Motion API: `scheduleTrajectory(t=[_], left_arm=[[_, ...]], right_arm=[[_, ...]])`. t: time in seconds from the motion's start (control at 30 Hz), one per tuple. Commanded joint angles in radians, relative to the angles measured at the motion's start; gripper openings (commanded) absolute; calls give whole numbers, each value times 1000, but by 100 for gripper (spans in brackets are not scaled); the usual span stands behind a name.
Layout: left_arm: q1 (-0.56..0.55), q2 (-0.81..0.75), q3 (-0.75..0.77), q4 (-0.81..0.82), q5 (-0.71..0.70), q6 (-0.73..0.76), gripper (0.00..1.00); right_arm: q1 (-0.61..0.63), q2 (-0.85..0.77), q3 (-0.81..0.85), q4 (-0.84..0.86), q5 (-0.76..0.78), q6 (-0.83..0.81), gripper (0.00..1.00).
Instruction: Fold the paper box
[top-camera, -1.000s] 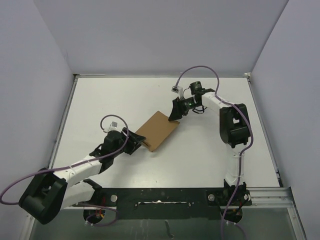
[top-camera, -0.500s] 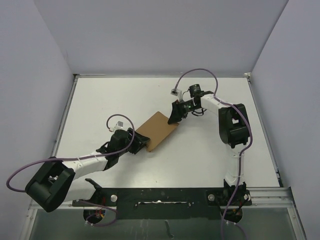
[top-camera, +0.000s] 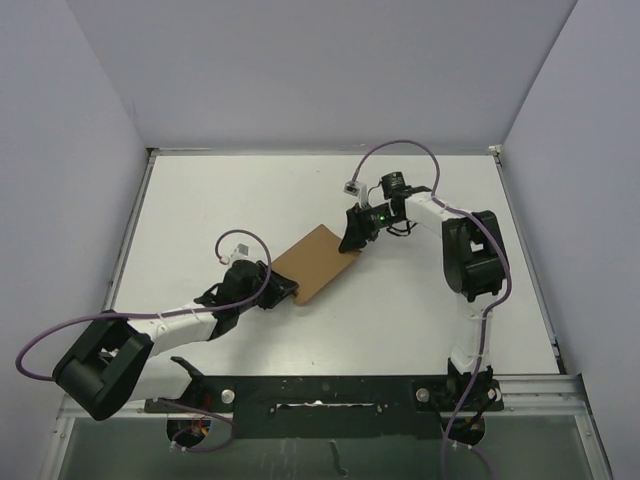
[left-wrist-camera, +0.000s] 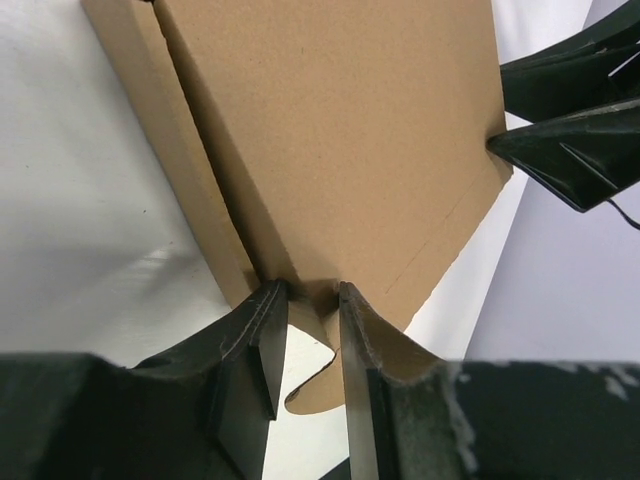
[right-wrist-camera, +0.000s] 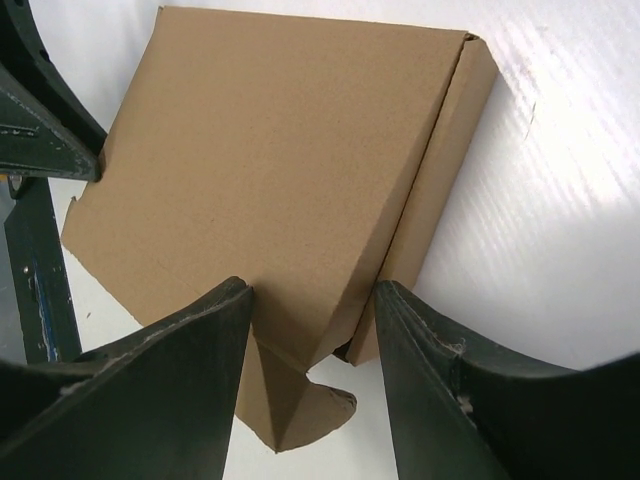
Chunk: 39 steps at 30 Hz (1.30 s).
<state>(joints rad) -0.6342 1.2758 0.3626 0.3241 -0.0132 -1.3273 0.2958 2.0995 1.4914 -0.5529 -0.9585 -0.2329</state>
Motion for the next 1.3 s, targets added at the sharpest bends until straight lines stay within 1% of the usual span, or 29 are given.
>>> scheduleTrajectory(t=[0.0, 0.07, 0.13, 0.23, 0.3, 0.43, 0.47, 0.53, 0.6, 0.63, 0.67, 0.77, 0.83, 0.9, 0.97, 1.0, 1.07, 1.17, 1.27], left_arm=[[-2, -4, 71, -17, 33, 68, 27], [1, -18, 95, -89, 67, 112, 31], [6, -44, 112, -166, 83, 148, 35], [10, -106, 131, -292, 86, 193, 43], [14, -162, 139, -391, 81, 220, 47], [17, -243, 154, -536, 82, 257, 48], [18, -263, 166, -576, 83, 269, 48], [19, -305, 194, -622, 98, 312, 48], [23, -332, 223, -605, 143, 386, 49], [27, -333, 235, -571, 188, 433, 51], [34, -328, 254, -537, 234, 479, 51], [59, -266, 311, -504, 263, 500, 51], [70, -209, 334, -468, 273, 494, 47], [75, -148, 336, -417, 280, 498, 38], [94, -71, 329, -386, 305, 501, 32], [110, -33, 322, -363, 339, 501, 29], [139, 38, 296, -300, 391, 505, 27], [174, 104, 248, -217, 430, 507, 26], [198, 140, 242, -213, 464, 531, 25]], right_arm=[[13, -106, -53, -9, -11, -12, 53], [4, -145, -82, 5, 9, -16, 54], [-6, -181, -105, 15, 37, -30, 58], [-17, -226, -130, 17, 93, -68, 61], [-24, -256, -135, 12, 125, -93, 61], [-36, -322, -149, 3, 175, -140, 62], [-38, -345, -156, 1, 170, -151, 62], [-33, -395, -186, 20, 99, -172, 60], [-5, -436, -217, 64, 13, -182, 55], [22, -438, -221, 74, -11, -192, 50], [53, -430, -213, 68, -16, -201, 42], [132, -360, -168, 3, 9, -249, 24], [156, -309, -145, -33, 15, -268, 18], [167, -270, -135, -52, 35, -273, 16], [179, -232, -125, -73, 78, -280, 15], [182, -212, -119, -81, 90, -284, 15], [185, -173, -100, -106, 121, -290, 14], [186, -129, -76, -140, 147, -300, 14], [186, -126, -79, -140, 147, -300, 14]])
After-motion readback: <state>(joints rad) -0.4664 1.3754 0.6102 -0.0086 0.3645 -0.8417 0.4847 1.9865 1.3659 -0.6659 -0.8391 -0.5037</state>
